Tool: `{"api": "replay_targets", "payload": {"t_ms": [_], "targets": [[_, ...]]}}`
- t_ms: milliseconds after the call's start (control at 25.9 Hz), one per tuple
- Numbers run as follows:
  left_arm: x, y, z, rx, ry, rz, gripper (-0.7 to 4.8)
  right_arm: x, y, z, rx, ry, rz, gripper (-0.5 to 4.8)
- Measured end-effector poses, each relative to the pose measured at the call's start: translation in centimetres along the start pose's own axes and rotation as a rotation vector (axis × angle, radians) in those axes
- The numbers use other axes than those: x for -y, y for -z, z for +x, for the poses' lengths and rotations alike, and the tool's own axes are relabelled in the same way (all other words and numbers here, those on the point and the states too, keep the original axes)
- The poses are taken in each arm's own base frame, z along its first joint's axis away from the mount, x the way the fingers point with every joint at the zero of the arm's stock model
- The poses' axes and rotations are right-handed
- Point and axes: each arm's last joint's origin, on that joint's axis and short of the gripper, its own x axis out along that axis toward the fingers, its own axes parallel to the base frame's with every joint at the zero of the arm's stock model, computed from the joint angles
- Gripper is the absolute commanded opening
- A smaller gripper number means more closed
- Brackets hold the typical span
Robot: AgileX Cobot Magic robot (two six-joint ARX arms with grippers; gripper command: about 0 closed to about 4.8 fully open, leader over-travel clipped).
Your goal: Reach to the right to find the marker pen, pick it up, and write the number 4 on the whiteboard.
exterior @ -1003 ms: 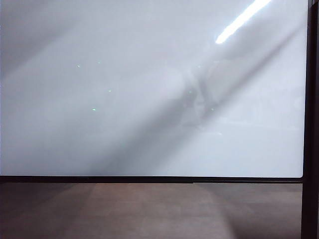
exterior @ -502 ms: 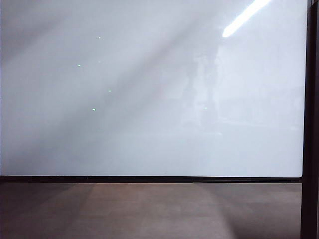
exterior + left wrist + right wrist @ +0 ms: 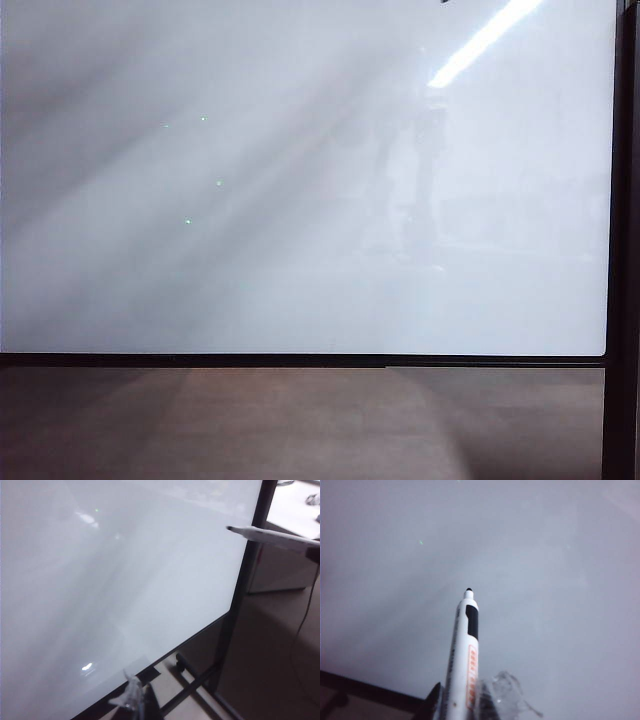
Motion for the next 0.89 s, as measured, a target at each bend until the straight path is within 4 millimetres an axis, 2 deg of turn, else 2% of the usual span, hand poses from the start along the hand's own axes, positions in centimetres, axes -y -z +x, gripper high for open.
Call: {"api": "replay_targets", "payload": {"t_ms": [232,502,656,887], "targets": [[0.0,1.8,1.6,0.094,-0.007,-0.008,-0.05,-0.3,2.5,2.9,-0.025,-0.012,-0.019,-0.06],[0.1,3.5,4.7,0.025,-0.008,-0.008,-0.05,-0.6,5.5,6.7,-0.125,-0.002,-0.051,-0.06],[0.2,4.1,6.4,0.018,-0.014,-0.005,-0.05,-0.7,5.5,8.3,-0.118,0.040,-0.066,-0.06],[0.2,3.6,7.5,0.114,-0.016,-0.009,-0.05,-0.5,5.1,10.5,-0.104,0.052,-0.088,-0.06]]}}
